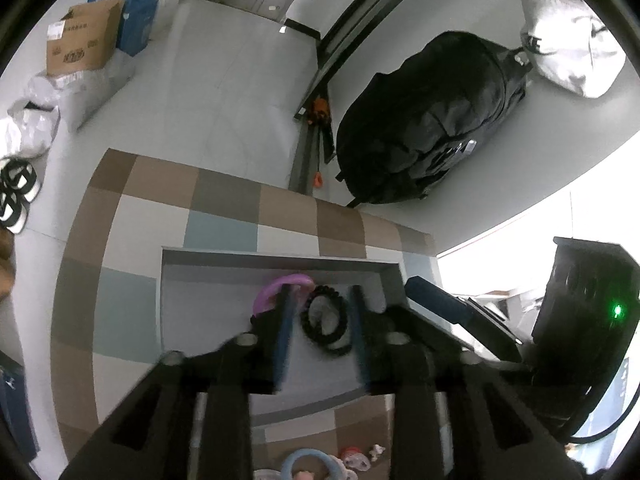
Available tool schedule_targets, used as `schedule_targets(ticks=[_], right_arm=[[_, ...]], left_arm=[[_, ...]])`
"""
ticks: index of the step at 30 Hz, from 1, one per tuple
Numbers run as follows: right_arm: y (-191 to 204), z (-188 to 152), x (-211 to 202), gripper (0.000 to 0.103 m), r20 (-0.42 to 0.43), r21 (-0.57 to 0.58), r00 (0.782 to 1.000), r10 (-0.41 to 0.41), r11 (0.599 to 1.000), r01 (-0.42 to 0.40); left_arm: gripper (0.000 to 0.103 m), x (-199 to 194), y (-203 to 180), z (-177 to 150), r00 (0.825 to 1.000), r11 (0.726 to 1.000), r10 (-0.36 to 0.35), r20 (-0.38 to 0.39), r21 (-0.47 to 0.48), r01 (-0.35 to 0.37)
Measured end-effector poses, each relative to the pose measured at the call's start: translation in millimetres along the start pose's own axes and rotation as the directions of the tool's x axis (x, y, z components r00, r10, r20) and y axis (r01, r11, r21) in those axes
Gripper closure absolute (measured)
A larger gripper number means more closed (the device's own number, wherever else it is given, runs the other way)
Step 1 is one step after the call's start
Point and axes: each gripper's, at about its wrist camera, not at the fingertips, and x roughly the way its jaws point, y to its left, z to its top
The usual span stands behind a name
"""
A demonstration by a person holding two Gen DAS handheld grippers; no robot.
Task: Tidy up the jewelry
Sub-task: 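Carry the container and bracelet into the grey box and open both tools, then withdraw both open tools from the box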
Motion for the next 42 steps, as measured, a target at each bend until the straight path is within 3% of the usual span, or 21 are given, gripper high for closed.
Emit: schedule_targets(ticks=[2, 4, 17, 20, 28, 37, 40, 42], right_arm=[[1.2, 0.9, -4.8, 0.021, 0.017, -0.009, 1.000, -0.008, 1.000, 0.008], [0.9, 1.6, -7.3, 0.017, 0.026, -0.007, 1.000, -0.015, 1.000, 0.015], [4.8, -0.5, -19.5, 0.003, 0.072, -0.036, 0.996, -0.048, 0.998, 0.051], [4.3, -3.6, -21.9, 0.001, 0.080, -0.036, 0.995, -0.060, 0.997, 0.063], [10.9, -15.6, -37.6, 0.000, 0.127, -0.064, 0.988, -0.085, 0.994, 0.094], [25.0, -35.6, -61.6, 0.000, 0.201, -0.097, 0.970, -0.139, 0.982, 0.161], [32.0, -43.1, -69.2, 0.000, 0.216, -0.118, 0.966, -0.142, 0.978, 0.171], [34.5, -47.7, -72.3, 0.000, 0.218, -0.124, 0.966, -0.139, 0.978, 0.169]], left_arm=[[0.051, -5.8, 0.4, 0.2, 1.000, 1.000, -0.015, 0.026, -0.012, 0.016], [0.047, -11.0, -0.3, 0.7, 0.999, 1.000, -0.020, 0.045, -0.012, 0.021], [0.044, -22.8, -11.6, -5.0, 0.995, 0.998, 0.046, 0.088, 0.043, -0.050], [0.032, -28.2, -12.8, -9.0, 0.993, 0.997, 0.057, 0.107, 0.051, -0.063], [0.026, -45.3, -18.4, -26.4, 0.980, 0.991, 0.080, 0.181, 0.092, -0.097], [0.021, -67.9, -29.9, -51.7, 0.933, 0.967, 0.160, 0.323, 0.140, -0.214], [0.011, -76.9, -31.6, -60.4, 0.911, 0.958, 0.184, 0.368, 0.138, -0.250], [0.009, -81.9, -28.1, -63.9, 0.908, 0.967, 0.174, 0.382, 0.108, -0.231]])
